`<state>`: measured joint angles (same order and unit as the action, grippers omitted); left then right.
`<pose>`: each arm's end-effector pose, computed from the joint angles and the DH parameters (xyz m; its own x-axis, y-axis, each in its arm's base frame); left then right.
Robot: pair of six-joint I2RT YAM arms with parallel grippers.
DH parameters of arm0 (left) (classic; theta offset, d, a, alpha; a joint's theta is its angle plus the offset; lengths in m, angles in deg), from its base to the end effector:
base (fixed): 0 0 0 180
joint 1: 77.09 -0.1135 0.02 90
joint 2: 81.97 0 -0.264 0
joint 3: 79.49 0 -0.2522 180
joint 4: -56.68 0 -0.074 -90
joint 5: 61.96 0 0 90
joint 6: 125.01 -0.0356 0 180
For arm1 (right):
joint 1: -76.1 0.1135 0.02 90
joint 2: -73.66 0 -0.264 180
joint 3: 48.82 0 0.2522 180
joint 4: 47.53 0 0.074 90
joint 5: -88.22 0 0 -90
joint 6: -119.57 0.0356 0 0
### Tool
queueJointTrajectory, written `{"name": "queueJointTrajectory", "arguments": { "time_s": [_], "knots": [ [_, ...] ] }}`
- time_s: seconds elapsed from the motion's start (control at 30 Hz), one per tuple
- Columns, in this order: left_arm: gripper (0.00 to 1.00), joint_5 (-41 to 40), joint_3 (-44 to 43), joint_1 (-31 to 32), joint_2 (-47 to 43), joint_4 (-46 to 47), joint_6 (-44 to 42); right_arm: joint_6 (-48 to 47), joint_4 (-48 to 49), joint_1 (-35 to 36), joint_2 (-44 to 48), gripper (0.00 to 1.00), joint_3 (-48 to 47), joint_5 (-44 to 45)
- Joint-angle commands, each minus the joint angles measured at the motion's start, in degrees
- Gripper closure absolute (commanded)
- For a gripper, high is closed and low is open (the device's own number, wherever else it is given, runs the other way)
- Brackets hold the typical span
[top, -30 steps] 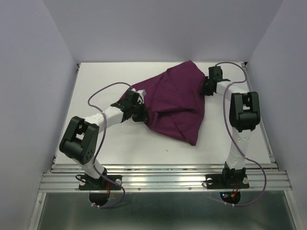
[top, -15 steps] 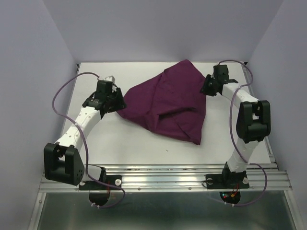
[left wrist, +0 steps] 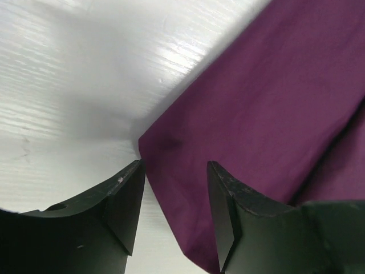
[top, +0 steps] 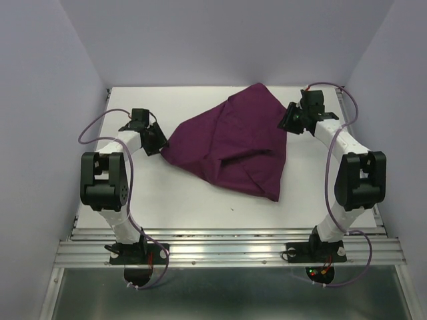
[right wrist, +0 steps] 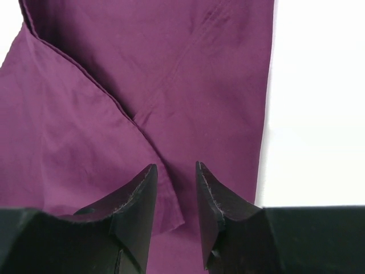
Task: Prepare the surgical pack
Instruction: Pack the surgical kit at the center of the board.
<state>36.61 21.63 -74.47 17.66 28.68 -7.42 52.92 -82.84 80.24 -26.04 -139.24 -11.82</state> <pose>0.3714 -0.0223 0.2023 -0.7320 -0.4250 -0.5325 -0.2208 0.8874 -0.4047 0.3896 0.0344 0.2565 -0.7201 0.3392 -0.6053 0.0986 0.9135 0.3946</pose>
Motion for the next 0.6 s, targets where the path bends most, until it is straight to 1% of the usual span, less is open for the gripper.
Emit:
{"name": "queueJointTrajectory", "arguments": {
  "time_s": [0.0,0.2,0.3,0.4,0.53,0.57],
  "knots": [
    [0.41,3.20,-0.18,0.11,-0.23,4.13,2.90,-0.41,0.18,-0.01,3.20,0.61,0.81,-1.12],
    [0.39,3.11,0.00,0.11,1.70,5.27,4.31,-0.50,0.10,-0.01,3.72,0.61,1.25,-1.65],
    [0.39,3.11,-0.88,0.20,3.63,4.31,4.05,-0.59,0.09,-0.01,3.99,0.61,1.43,-1.65],
    [0.37,0.83,1.13,0.20,1.27,5.10,4.57,-0.68,-0.52,-0.01,4.25,0.61,1.52,-1.73],
    [0.25,-3.74,3.07,0.11,-3.56,4.93,4.84,-0.59,-0.43,-0.01,4.52,0.60,1.87,-1.82],
    [0.25,-4.09,3.33,0.20,-4.09,4.84,5.10,-0.59,-0.43,-0.01,4.51,0.60,1.87,-1.91]
  ]
}}
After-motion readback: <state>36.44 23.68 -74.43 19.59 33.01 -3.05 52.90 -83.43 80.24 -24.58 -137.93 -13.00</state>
